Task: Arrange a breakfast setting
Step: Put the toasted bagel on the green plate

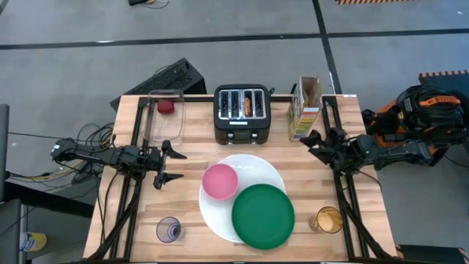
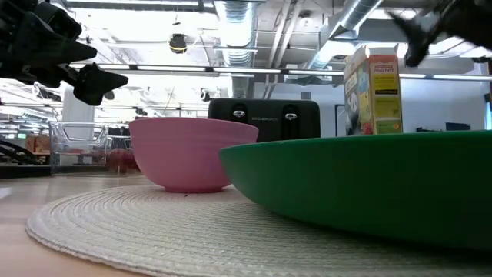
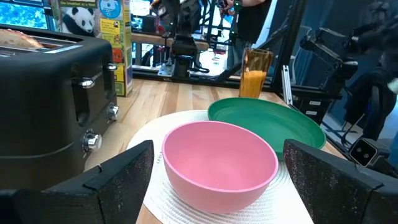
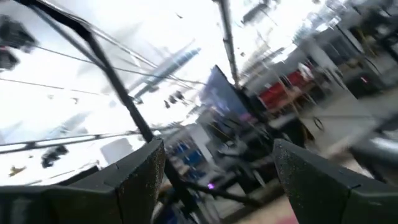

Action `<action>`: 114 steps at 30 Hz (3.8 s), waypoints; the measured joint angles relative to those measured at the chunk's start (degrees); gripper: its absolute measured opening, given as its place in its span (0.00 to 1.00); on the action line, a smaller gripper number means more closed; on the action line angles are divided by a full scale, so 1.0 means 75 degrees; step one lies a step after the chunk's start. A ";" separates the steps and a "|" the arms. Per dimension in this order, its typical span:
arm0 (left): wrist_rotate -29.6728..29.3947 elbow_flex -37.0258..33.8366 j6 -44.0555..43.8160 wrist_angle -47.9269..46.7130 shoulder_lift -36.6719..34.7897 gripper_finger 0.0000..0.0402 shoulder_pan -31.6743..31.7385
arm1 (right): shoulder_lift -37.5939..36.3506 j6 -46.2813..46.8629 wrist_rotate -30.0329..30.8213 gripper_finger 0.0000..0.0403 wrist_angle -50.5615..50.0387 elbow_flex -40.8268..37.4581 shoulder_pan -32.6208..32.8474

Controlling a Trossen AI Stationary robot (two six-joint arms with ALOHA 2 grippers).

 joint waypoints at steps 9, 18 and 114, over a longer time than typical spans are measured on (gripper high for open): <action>0.0000 -0.0001 0.0000 -0.0001 -0.0002 0.86 0.0000 | 0.0757 -0.2105 0.0005 0.79 -0.3219 0.2963 0.0214; 0.0000 0.0000 -0.0001 -0.0001 -0.0002 0.86 0.0001 | 0.2298 -0.2625 0.0209 0.79 -0.4095 0.4886 -0.0145; -0.1396 -0.0001 -0.1562 0.0208 0.0001 0.86 0.0009 | 1.3305 0.1850 0.3447 0.73 -1.1114 1.2771 -0.2913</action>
